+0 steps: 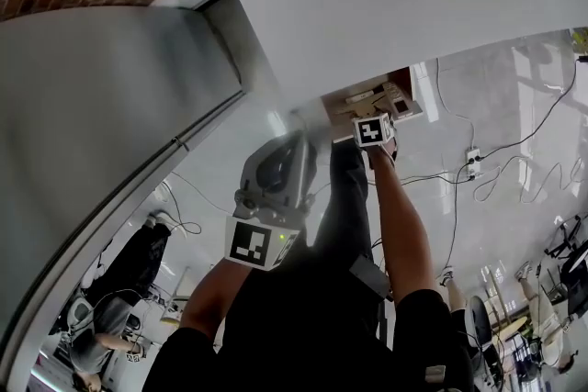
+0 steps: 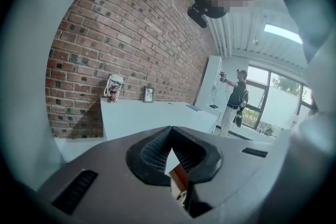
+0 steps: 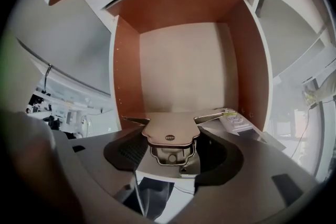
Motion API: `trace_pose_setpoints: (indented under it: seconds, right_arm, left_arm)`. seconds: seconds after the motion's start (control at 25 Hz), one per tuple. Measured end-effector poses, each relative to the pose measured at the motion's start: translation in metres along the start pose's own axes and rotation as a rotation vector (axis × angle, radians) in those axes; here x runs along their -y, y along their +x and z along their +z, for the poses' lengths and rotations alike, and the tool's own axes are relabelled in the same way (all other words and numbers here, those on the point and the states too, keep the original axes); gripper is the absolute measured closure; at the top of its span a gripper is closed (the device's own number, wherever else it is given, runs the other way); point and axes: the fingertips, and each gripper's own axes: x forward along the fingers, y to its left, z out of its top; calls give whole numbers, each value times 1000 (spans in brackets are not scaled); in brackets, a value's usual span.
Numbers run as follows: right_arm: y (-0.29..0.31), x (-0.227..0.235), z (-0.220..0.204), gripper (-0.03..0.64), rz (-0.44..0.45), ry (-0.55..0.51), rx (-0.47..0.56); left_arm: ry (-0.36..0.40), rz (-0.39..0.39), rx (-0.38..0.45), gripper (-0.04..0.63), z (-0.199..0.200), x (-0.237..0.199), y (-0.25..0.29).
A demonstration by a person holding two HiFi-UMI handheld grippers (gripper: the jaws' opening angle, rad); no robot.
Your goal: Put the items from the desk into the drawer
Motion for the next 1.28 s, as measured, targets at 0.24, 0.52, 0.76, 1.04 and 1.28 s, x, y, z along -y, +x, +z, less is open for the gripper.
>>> trace_pose_setpoints:
  seconds: [0.24,0.52,0.76,1.04,1.28]
  right_arm:
    - [19,8,-3,339,-23,-22,-108]
    - [22,10,-2,339,-23,-19,-120]
    - [10,12,0,339,-18,22,-63]
    - [-27,14,3,432,-37,80,46]
    - [-78,15,17,568,-63,92,147]
  left_arm:
    - [7,23,-18,594,-5,-5,5]
    - [-13,32,-24,594,-8,-6,9]
    - [-22,37,-18,594,-3,-4,7]
    - [-27,42,14,594,12,4,-4]
    - [-22,41,34,594,36,14,-14]
